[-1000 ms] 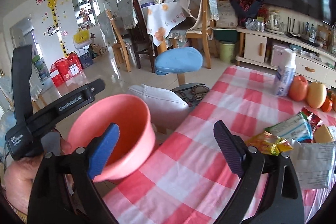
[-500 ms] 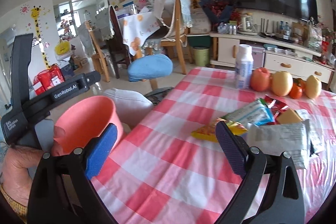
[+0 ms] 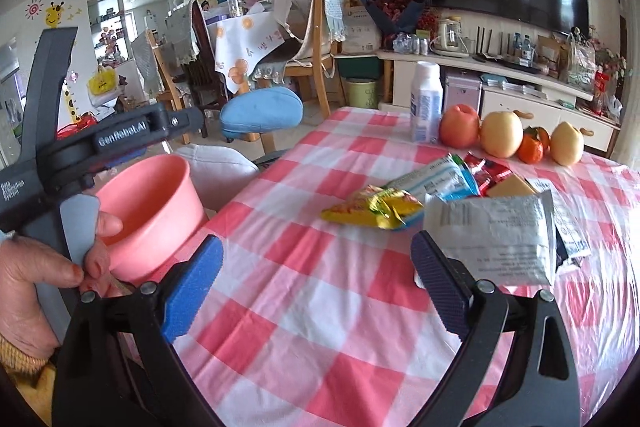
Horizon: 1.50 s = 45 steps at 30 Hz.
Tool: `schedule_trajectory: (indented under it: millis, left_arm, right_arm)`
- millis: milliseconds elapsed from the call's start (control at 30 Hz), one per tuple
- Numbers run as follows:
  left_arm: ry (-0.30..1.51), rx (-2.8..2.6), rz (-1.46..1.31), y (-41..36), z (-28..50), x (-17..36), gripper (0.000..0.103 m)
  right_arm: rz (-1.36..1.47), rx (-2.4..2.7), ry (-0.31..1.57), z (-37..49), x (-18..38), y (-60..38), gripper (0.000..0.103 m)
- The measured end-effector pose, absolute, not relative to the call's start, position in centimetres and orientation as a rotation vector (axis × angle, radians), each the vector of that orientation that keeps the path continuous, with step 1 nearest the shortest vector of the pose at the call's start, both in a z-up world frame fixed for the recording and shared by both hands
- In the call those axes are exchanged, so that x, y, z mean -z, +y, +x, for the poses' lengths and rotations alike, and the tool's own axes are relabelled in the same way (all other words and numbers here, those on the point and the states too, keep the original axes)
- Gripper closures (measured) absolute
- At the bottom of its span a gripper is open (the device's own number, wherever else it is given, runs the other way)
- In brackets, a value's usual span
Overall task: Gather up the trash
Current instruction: 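Bring both open tools back from the bucket to the table, then move the left tool to the yellow chip bag while the right tool grasps the white milk carton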
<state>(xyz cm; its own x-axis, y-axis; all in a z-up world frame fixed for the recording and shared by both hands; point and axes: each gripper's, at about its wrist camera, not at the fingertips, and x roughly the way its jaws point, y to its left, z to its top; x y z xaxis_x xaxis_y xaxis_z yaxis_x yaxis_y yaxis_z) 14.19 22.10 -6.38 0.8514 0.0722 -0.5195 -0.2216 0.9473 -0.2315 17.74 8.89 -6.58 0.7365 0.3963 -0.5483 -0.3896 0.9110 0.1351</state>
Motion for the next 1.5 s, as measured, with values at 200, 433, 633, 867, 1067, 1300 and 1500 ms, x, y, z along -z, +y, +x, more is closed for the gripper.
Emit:
schedule_trajectory:
  millis: [200,433,633,867,1067,1300,1500]
  left_arm:
    - [0.554,-0.094,-0.288,20.3,15.0,6.6,0.009]
    - [0.583,-0.032,-0.23,17.4,15.9,6.9,0.009]
    - [0.599,0.0,-0.239,16.0,16.5,7.0,0.009]
    - [0.616,0.033,-0.22,14.1,17.2,7.3,0.009]
    - [0.624,0.078,-0.162,11.8,17.5,7.5,0.009]
    - [0.658,0.111,-0.107,9.8,18.2,8.1,0.009]
    - [0.701,0.126,-0.115,9.4,19.0,8.7,0.009]
  right_arm:
    - [0.032,-0.408,0.609,17.6,7.2,6.3,0.008]
    - [0.075,-0.388,0.597,17.8,7.2,3.5,0.008]
    - [0.092,-0.385,0.586,17.8,6.9,2.0,0.008]
    - [0.109,-0.375,0.579,18.1,6.6,-0.1,0.008]
    - [0.148,-0.359,0.576,18.5,6.4,-2.3,0.008]
    - [0.191,-0.33,0.582,19.3,6.8,-5.1,0.008]
    - [0.239,-0.301,0.585,20.2,6.8,-7.5,0.008]
